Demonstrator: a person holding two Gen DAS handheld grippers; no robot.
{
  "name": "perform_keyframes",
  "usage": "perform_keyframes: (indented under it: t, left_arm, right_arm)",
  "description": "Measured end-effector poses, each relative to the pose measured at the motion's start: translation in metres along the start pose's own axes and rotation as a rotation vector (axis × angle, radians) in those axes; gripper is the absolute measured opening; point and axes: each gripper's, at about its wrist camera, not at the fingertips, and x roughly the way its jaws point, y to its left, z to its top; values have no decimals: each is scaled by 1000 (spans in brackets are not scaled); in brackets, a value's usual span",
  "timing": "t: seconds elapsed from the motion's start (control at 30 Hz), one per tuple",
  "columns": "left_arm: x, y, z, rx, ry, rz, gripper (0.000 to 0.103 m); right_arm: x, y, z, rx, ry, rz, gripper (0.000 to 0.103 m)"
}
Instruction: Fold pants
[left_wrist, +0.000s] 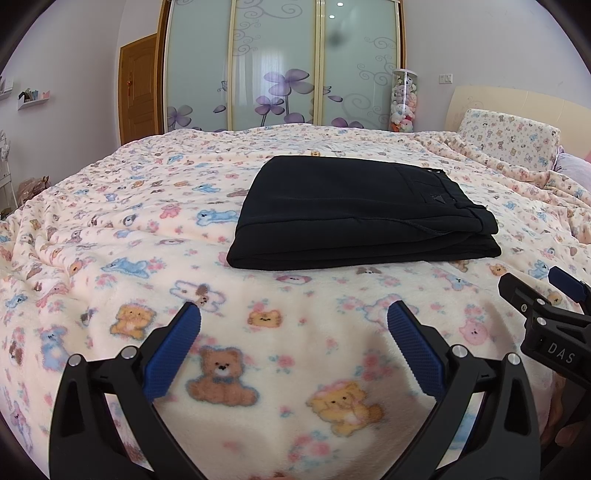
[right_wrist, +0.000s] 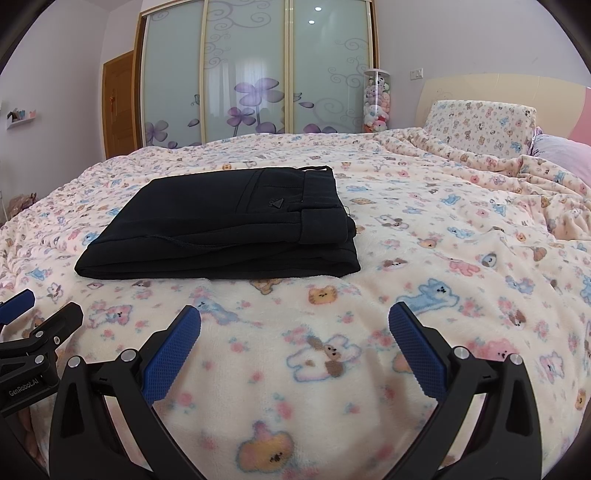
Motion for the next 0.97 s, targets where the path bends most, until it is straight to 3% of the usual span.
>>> perform_keyframes:
  t: [0.6, 0.97]
  left_arm:
    - [-1, -1, -3, -3, -17, 33, 101]
    - [0, -2, -2, 8, -1, 7, 101]
  right_arm:
    - [0, -1, 1, 0, 2, 1, 102]
    - [2, -2, -1, 0, 7, 1, 102]
